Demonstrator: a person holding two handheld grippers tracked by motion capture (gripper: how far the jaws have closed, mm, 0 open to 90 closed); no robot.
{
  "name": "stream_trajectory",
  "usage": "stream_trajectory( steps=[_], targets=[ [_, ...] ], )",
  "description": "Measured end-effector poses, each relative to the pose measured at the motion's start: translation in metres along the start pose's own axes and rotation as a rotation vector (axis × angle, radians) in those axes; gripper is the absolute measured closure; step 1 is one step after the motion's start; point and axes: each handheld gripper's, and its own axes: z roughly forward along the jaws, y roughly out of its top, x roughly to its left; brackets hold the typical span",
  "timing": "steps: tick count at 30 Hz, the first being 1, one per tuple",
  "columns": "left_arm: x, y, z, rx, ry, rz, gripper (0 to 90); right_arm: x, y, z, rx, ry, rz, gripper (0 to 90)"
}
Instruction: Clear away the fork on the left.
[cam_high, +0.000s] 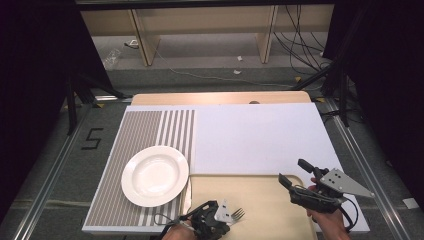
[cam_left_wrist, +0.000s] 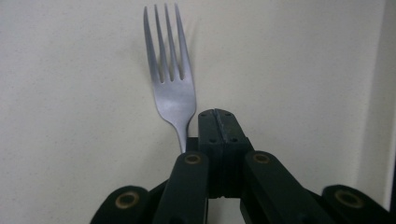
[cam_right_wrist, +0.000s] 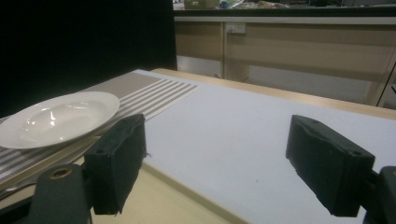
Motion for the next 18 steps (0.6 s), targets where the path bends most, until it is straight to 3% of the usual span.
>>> stream_trajectory(
  steps=[18],
  targets=[
    [0.0099,-0.0019,-0.0007,0.028,0.045,-0.045,89.2,0.0001,0.0003,-0.0003,-0.001,-0.001,-0.004,21.2]
  ],
)
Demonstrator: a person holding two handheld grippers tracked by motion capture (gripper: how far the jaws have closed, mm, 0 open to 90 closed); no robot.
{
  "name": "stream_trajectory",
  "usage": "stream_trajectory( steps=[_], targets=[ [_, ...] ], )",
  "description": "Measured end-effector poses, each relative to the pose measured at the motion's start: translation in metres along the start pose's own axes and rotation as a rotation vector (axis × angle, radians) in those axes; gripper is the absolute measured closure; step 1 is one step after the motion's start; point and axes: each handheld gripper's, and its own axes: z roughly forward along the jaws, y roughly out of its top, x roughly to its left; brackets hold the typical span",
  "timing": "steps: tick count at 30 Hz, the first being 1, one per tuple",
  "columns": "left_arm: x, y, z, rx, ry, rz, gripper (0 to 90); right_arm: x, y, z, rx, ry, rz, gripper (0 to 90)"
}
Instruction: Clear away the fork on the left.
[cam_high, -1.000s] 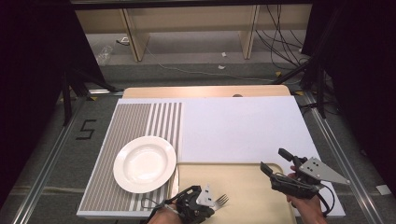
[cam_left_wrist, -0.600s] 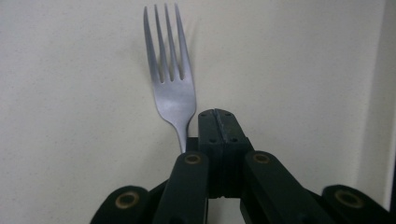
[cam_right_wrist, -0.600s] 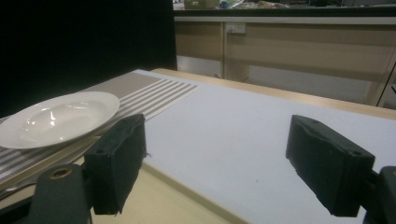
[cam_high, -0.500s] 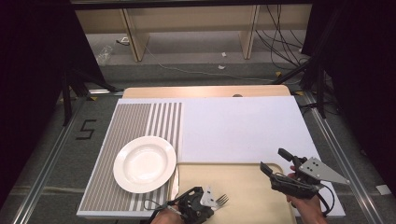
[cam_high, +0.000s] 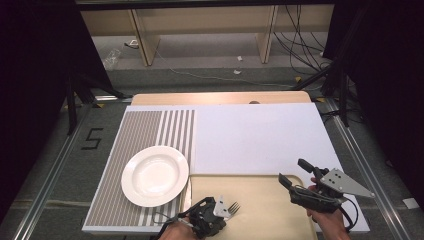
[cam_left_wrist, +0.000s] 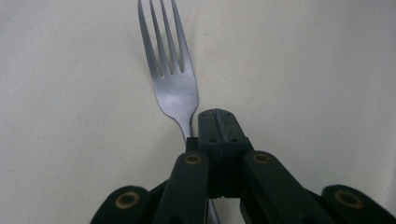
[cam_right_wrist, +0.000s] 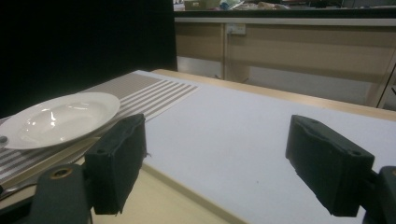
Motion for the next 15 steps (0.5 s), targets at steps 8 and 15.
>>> stream_trajectory(
  steps=[8,15],
  targets=[
    [0.009,-0.002,-0.003,0.003,0.016,-0.039,89.2,0.0,0.0,0.0,-0.003,0.002,-0.003,21.6],
    [0.019,-0.007,-0.007,0.008,0.045,-0.072,89.2,0.001,0.0,0.0,-0.005,0.002,0.0,21.7]
  ],
)
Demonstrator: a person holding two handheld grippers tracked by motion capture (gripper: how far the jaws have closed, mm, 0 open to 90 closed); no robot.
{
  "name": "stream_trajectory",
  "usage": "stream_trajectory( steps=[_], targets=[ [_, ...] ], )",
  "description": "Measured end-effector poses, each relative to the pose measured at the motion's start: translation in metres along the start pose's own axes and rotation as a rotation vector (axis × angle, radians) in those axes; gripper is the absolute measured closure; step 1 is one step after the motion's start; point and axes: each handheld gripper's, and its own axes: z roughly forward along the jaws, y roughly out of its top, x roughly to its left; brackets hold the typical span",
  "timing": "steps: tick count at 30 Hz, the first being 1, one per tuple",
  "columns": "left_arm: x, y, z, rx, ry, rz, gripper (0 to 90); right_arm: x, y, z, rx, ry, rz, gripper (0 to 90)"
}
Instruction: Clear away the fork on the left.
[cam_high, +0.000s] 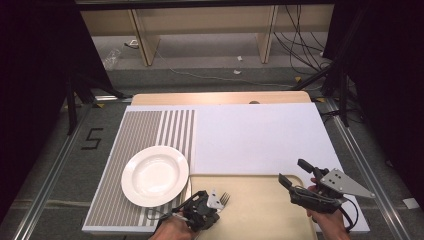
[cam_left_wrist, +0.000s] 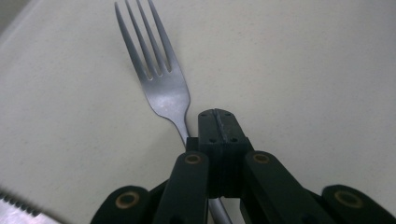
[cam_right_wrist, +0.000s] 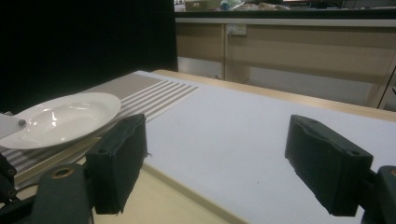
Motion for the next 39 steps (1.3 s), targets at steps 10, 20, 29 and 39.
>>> stream_trajectory(
  steps=[10,20,29,39],
  targets=[
    [0.014,-0.006,-0.006,0.009,0.023,-0.04,89.2,0.0,0.0,0.0,0.003,0.001,-0.001,21.8],
    [0.025,-0.013,-0.011,0.024,0.038,-0.074,89.2,0.0,0.0,0.0,0.003,0.001,-0.001,21.8],
    [0.032,-0.018,-0.015,0.035,0.052,-0.106,89.2,0.0,0.0,0.0,0.003,0.0,-0.001,21.8],
    [0.034,-0.022,-0.017,0.034,0.067,-0.138,89.1,-0.001,0.0,0.0,0.0,0.0,-0.003,21.8]
  ],
)
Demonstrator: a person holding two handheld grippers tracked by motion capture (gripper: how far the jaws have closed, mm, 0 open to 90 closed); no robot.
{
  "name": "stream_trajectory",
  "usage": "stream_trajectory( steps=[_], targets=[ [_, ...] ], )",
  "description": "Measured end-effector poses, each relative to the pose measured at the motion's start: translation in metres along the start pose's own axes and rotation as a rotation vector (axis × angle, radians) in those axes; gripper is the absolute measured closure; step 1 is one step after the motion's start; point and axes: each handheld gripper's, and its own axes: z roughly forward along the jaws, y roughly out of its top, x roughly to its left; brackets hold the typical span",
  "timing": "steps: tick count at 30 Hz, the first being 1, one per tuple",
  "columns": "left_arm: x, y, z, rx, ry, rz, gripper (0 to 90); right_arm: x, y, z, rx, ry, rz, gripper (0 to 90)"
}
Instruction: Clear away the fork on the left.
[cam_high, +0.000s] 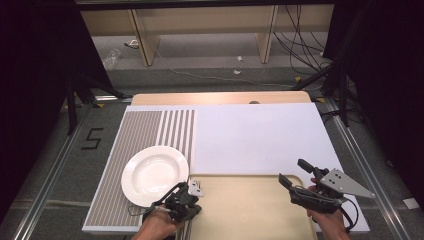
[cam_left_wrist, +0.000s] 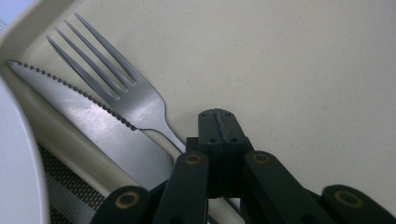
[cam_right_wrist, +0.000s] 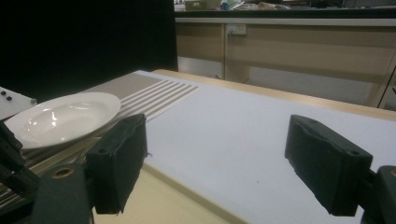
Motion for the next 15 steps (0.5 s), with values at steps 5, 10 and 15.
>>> stream_trajectory(
  steps=[5,10,15],
  targets=[
    [0.0,0.0,-0.001,-0.016,-0.007,-0.008,85.1,0.001,0.0,0.0,0.003,0.0,0.004,21.8],
    [0.001,0.002,-0.009,-0.076,-0.026,-0.026,64.6,0.0,0.0,0.0,0.001,0.0,0.003,21.9],
    [0.002,0.004,-0.017,-0.167,-0.013,-0.048,43.3,0.0,0.0,0.0,0.0,0.0,-0.001,21.9]
  ],
)
